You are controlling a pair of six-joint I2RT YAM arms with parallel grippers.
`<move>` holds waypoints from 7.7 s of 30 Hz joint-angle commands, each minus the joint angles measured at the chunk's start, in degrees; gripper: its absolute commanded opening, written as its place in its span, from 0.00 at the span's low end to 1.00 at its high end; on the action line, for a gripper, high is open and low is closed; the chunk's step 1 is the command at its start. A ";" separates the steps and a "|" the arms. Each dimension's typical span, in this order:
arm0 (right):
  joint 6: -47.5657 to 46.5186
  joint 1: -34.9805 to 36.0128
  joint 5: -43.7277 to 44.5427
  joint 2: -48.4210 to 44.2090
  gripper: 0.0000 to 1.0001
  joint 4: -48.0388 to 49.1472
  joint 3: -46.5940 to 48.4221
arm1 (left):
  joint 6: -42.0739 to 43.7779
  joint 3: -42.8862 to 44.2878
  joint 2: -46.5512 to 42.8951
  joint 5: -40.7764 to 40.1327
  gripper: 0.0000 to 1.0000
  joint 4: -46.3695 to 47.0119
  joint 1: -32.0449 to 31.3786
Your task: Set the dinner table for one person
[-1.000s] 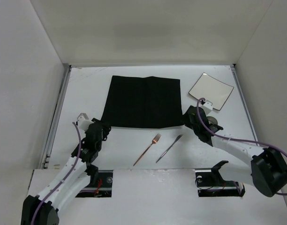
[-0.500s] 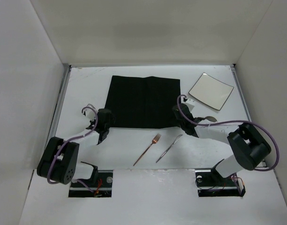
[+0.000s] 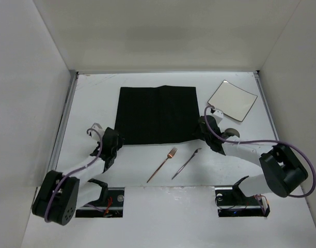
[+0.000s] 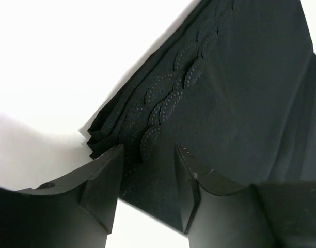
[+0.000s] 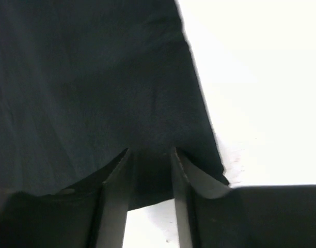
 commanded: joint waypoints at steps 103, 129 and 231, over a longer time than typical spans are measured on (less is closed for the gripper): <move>4.10 -51.51 -20.48 4.62 0.52 13.58 6.29 | 18.24 7.49 2.99 -6.22 0.41 16.30 -22.41; 17.11 -52.31 -21.27 13.69 0.43 18.07 2.07 | 14.02 5.12 4.32 -1.20 0.42 20.70 -21.01; 37.33 7.19 8.43 12.36 0.00 75.19 -3.21 | 11.56 1.52 -29.77 -5.42 0.40 -7.25 -18.54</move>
